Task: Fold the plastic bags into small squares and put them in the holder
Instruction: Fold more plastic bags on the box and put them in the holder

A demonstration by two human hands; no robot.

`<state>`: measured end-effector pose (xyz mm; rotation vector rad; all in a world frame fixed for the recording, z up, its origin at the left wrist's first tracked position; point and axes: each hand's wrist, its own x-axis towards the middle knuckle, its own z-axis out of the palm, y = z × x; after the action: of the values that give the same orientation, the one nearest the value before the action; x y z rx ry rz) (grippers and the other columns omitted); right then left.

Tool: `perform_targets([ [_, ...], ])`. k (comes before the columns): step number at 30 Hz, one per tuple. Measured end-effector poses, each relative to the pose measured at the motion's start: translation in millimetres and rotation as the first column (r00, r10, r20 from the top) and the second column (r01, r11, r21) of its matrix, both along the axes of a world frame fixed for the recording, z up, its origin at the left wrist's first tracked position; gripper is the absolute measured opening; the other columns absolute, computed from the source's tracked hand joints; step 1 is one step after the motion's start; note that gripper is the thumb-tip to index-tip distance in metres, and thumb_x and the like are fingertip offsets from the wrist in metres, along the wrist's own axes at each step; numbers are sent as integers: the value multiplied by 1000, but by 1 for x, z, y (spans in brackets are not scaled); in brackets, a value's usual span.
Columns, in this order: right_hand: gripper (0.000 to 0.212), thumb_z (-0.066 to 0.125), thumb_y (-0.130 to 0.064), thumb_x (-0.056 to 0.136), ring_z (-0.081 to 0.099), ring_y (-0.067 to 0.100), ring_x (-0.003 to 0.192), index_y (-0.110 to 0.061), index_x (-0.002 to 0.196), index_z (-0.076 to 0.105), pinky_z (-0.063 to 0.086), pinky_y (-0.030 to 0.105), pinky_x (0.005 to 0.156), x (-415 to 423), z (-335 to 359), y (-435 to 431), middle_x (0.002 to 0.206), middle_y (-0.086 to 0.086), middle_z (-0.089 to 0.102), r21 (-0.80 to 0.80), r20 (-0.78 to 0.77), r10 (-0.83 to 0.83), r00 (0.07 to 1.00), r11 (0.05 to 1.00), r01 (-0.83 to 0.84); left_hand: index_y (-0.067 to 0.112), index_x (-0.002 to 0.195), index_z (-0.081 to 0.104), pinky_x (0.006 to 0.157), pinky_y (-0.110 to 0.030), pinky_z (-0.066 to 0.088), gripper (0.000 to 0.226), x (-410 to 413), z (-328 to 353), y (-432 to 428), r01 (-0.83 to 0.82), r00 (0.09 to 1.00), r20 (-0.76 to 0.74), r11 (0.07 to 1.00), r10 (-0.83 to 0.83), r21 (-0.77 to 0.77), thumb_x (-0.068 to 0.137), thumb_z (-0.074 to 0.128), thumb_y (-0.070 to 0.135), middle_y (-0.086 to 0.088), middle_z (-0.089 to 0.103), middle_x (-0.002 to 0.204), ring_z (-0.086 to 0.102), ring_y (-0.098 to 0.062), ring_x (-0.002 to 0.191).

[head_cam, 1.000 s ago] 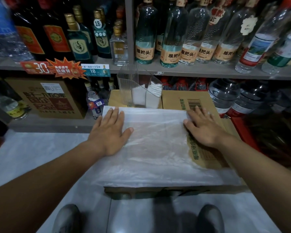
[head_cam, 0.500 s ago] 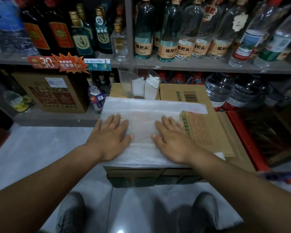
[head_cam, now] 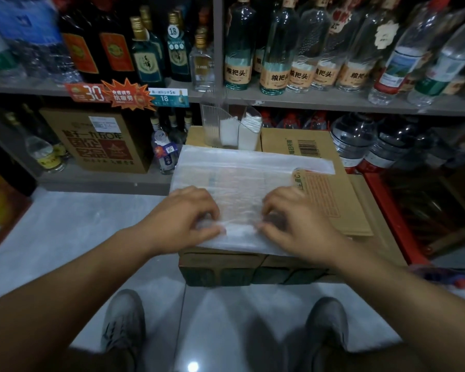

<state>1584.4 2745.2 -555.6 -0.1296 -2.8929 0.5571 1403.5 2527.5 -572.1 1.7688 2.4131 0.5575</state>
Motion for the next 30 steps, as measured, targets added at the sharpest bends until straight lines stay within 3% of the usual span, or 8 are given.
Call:
perform_targets([
  [4,55,75,-64,72,51,21,111,-22,103,59,48,38,88,13,-22,-25,120,-2,56,188,66,151,986,969,-161,36,125,58,96,-30,37,68,6,-15,-23,80,982,-159,987,-102,-141,67,74,68,12,48,126,41,-11,118],
  [8,64,88,-49,63,56,29,110,-18,106,52,50,40,87,16,-36,-30,126,7,56,309,108,81,991,945,-111,27,124,58,92,-38,52,54,10,-21,-32,60,981,-184,997,-66,-39,76,81,35,3,54,125,52,-19,115],
  [12,41,83,-27,72,59,25,103,-16,104,58,53,36,80,17,-33,-35,119,5,60,281,-38,41,998,959,-29,26,119,65,88,-33,54,29,13,-5,-33,-10,1000,-7,995,11,95,91,67,30,9,60,120,57,-11,110],
  [15,20,74,-16,80,60,23,89,-15,96,61,50,32,69,14,-13,-34,98,3,64,225,-146,-10,989,973,43,26,115,69,86,-30,53,26,12,13,-29,-62,996,75,990,52,127,95,57,38,12,65,112,59,-6,103],
  [19,3,61,-23,95,60,20,81,-20,97,62,48,33,66,7,22,-18,90,-3,65,167,-141,-94,986,979,117,29,106,72,79,-31,53,15,2,38,-26,-193,968,179,978,176,82,96,65,37,14,70,103,63,-5,95],
  [25,16,51,-28,101,61,27,87,-21,104,66,50,41,75,-36,56,17,96,2,68,241,-79,-126,989,960,141,13,98,70,76,-28,59,13,-31,44,-15,-508,680,675,848,287,152,88,78,19,-2,76,90,73,-11,85],
  [28,15,52,-21,99,61,31,87,-22,97,67,32,35,72,-71,58,35,90,3,69,352,-56,-162,985,920,171,11,114,66,75,-23,60,30,-42,32,0,-597,541,779,797,319,88,90,76,26,-2,76,102,74,-10,89],
  [30,16,52,-18,98,62,30,88,-24,96,67,27,35,74,-93,55,46,90,2,70,364,-57,-234,971,900,239,13,117,65,81,-31,61,43,-50,24,10,-647,507,774,761,379,51,87,78,41,-3,74,107,73,-14,93],
])
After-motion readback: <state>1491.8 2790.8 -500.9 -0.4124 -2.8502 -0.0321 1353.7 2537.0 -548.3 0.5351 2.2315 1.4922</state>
